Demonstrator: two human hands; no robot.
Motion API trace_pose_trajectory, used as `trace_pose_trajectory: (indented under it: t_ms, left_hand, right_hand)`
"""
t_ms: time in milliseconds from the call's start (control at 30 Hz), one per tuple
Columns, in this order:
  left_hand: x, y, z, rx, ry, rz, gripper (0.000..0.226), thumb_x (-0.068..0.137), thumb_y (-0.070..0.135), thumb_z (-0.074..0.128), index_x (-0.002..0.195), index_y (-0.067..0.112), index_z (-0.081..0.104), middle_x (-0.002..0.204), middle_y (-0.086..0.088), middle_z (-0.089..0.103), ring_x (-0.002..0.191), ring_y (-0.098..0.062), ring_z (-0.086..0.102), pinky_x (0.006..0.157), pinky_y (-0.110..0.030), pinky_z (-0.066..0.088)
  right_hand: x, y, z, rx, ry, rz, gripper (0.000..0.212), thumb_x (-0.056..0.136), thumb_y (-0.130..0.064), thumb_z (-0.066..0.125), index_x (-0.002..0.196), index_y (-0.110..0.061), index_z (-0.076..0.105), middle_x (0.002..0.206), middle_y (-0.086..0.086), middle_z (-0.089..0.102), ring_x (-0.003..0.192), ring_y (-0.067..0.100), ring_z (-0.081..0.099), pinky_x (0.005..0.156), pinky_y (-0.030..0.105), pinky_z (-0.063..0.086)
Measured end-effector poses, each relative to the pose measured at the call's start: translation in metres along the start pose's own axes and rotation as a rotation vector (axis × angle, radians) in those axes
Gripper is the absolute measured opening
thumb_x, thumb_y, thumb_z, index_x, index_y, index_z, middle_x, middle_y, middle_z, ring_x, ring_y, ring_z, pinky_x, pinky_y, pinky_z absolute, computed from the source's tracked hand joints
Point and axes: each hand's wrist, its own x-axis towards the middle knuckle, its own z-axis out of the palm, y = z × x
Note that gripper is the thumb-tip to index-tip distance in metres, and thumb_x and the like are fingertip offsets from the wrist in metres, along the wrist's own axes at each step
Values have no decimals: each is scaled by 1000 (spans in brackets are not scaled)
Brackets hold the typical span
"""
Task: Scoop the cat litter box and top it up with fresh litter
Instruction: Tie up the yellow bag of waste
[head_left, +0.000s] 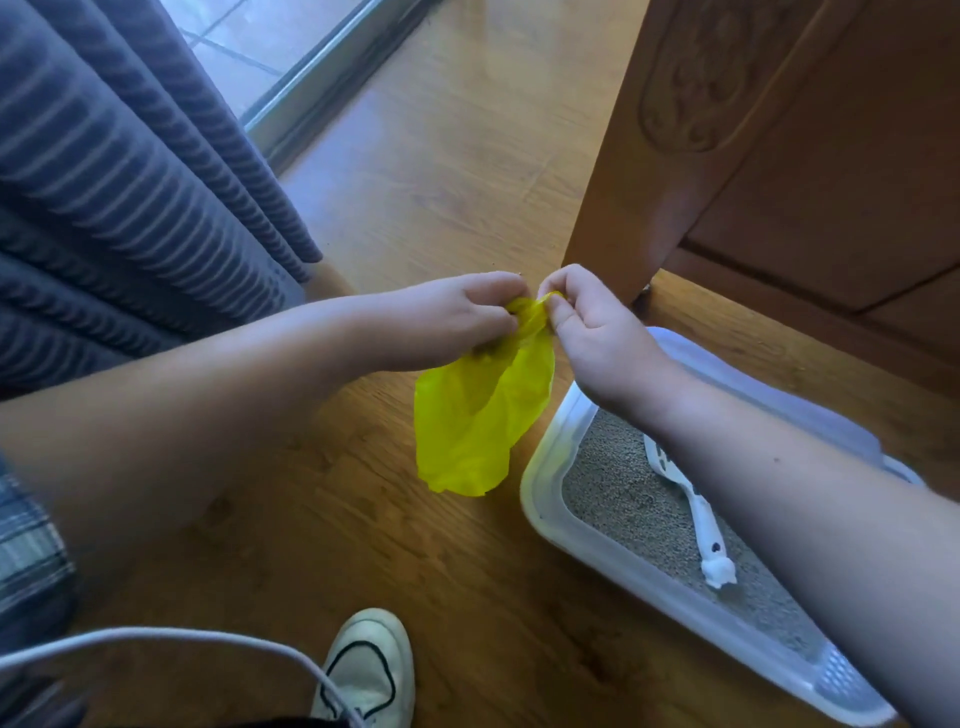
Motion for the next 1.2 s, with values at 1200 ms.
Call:
trace_pose_trajectory:
  t_ms: [1200]
  left_hand:
    - [-31, 112, -29, 607, 346, -192, 30, 89, 19, 57, 112, 34, 70, 96, 6, 66, 91, -17, 62, 72, -25, 44]
  right_hand:
    - [-15, -87, -46, -110, -12, -13, 58, 88, -11, 61, 138, -34, 45, 103, -9, 53, 96, 12, 51, 78, 23, 33]
